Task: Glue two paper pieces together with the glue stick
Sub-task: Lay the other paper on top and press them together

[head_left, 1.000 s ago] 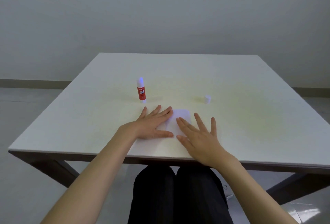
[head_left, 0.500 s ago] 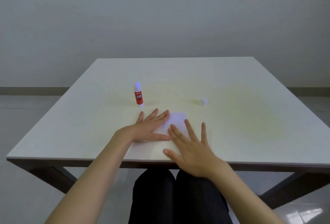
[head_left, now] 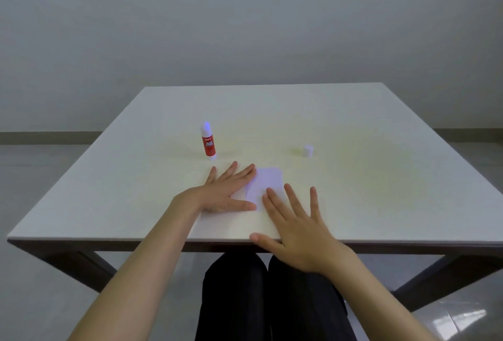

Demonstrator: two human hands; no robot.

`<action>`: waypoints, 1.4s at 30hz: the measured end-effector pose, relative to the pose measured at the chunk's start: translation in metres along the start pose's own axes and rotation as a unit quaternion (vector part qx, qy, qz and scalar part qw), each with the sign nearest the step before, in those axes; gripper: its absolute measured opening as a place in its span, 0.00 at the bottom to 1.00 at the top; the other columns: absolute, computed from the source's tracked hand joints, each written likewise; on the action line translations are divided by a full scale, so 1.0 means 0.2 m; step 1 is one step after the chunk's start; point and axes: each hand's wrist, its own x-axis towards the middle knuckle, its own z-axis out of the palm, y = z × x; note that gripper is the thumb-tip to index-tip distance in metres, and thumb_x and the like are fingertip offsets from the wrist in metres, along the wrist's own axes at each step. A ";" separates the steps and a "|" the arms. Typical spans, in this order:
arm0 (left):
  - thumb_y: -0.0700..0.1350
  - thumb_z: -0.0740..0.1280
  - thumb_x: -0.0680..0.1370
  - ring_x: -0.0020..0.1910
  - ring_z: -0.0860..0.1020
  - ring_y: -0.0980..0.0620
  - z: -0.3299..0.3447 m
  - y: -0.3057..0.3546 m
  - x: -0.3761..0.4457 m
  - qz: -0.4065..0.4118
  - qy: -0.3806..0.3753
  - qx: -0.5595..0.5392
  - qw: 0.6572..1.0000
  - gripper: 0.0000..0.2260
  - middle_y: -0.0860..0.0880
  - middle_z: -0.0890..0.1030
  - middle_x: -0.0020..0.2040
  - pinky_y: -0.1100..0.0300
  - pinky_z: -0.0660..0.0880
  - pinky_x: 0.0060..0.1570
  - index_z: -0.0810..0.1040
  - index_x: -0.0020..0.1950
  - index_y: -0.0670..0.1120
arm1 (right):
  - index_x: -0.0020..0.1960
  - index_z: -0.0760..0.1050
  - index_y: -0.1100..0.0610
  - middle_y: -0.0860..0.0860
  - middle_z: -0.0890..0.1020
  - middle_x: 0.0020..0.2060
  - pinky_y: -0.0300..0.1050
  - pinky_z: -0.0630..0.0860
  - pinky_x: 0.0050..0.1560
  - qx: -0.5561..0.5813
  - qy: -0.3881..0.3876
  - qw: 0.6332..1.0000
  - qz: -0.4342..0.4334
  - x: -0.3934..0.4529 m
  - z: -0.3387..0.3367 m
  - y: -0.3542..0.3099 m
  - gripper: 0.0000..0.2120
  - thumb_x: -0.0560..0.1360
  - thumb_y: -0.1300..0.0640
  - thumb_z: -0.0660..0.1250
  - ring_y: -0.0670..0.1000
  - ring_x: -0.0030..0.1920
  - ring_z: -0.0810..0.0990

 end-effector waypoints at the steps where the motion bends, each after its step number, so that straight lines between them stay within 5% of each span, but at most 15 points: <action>1: 0.62 0.58 0.77 0.74 0.32 0.56 0.00 0.00 0.00 0.001 -0.001 0.002 1.000 0.38 0.61 0.37 0.76 0.45 0.30 0.71 0.37 0.76 0.55 | 0.76 0.35 0.49 0.43 0.37 0.76 0.59 0.17 0.63 -0.001 0.000 1.000 -0.001 -0.03 0.00 0.00 0.46 0.65 0.24 0.30 0.50 0.74 0.28; 6: 0.61 0.58 0.77 0.74 0.32 0.57 0.00 0.01 0.00 -0.003 -0.002 0.000 1.000 0.37 0.61 0.37 0.77 0.46 0.29 0.71 0.38 0.76 0.55 | 0.76 0.35 0.48 0.42 0.37 0.76 0.62 0.22 0.67 -0.006 -0.028 0.999 0.024 -0.05 -0.07 0.02 0.40 0.71 0.28 0.35 0.52 0.74 0.29; 13: 0.62 0.58 0.77 0.74 0.31 0.57 0.00 0.00 0.00 -0.005 -0.006 -0.001 1.000 0.37 0.61 0.36 0.76 0.45 0.29 0.71 0.37 0.76 0.55 | 0.77 0.38 0.48 0.41 0.39 0.76 0.59 0.18 0.64 0.020 -0.031 0.999 0.003 -0.21 -0.09 -0.01 0.47 0.64 0.25 0.28 0.48 0.72 0.25; 18: 0.61 0.58 0.77 0.74 0.32 0.57 0.00 0.01 0.00 -0.005 0.001 0.007 1.000 0.36 0.61 0.37 0.76 0.46 0.31 0.72 0.38 0.76 0.55 | 0.77 0.38 0.47 0.40 0.40 0.76 0.59 0.17 0.64 0.079 -0.052 0.995 -0.038 -0.11 -0.13 -0.10 0.46 0.65 0.24 0.32 0.46 0.72 0.24; 28: 0.62 0.59 0.76 0.74 0.32 0.57 0.00 0.00 0.00 -0.002 -0.003 -0.012 1.000 0.37 0.61 0.37 0.77 0.44 0.30 0.71 0.38 0.76 0.56 | 0.76 0.37 0.48 0.41 0.39 0.77 0.65 0.24 0.67 0.004 -0.060 0.997 0.048 0.24 -0.10 0.06 0.41 0.70 0.27 0.35 0.54 0.75 0.30; 34: 0.65 0.61 0.74 0.74 0.32 0.57 0.00 0.00 0.00 -0.004 -0.002 -0.002 1.000 0.42 0.62 0.37 0.76 0.45 0.30 0.71 0.37 0.76 0.55 | 0.76 0.37 0.44 0.37 0.39 0.75 0.58 0.17 0.62 0.044 -0.023 0.998 -0.046 0.05 0.00 -0.01 0.45 0.64 0.22 0.33 0.48 0.73 0.26; 42: 0.64 0.60 0.75 0.74 0.31 0.56 -0.01 0.02 -0.01 -0.010 -0.010 0.004 1.000 0.41 0.62 0.36 0.76 0.45 0.30 0.71 0.36 0.76 0.55 | 0.76 0.36 0.48 0.41 0.38 0.76 0.65 0.26 0.68 -0.009 -0.058 0.997 0.059 0.22 -0.13 0.10 0.38 0.73 0.30 0.38 0.55 0.75 0.31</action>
